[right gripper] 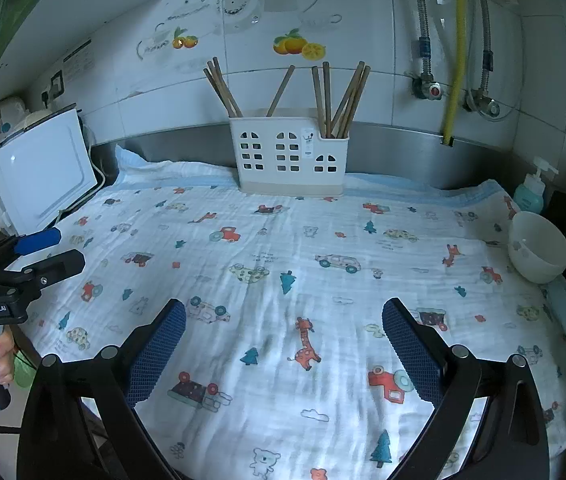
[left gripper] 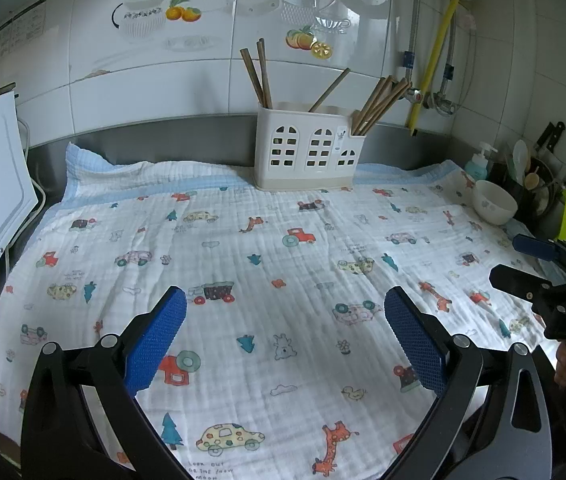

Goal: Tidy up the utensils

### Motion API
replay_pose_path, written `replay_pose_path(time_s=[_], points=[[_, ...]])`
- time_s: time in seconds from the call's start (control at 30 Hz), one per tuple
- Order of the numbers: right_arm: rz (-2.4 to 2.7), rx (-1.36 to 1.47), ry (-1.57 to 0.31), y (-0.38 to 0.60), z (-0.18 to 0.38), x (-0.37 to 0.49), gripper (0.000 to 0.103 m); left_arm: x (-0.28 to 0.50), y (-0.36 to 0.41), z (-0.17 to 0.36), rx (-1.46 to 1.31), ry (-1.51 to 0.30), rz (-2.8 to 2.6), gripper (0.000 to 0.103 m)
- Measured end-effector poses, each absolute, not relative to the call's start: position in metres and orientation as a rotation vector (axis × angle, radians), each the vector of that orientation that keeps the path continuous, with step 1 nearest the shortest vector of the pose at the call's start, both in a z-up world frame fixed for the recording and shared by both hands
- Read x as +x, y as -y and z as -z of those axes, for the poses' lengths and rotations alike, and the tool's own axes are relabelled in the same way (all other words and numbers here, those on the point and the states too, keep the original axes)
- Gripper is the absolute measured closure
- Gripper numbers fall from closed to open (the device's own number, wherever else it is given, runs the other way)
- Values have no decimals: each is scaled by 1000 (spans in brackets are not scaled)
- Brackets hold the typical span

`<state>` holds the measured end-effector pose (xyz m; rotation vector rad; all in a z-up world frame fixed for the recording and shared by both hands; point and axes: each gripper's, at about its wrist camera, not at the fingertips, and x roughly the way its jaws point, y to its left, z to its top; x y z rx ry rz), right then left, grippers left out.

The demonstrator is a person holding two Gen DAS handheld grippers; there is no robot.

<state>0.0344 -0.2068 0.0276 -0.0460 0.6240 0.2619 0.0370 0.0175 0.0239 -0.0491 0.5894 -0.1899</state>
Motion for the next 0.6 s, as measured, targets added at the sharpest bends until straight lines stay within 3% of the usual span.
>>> replay_pose_path(time_s=[0.6], points=[[-270, -51, -631, 202, -24, 35, 8, 36, -19, -21, -68, -574, 203, 5]])
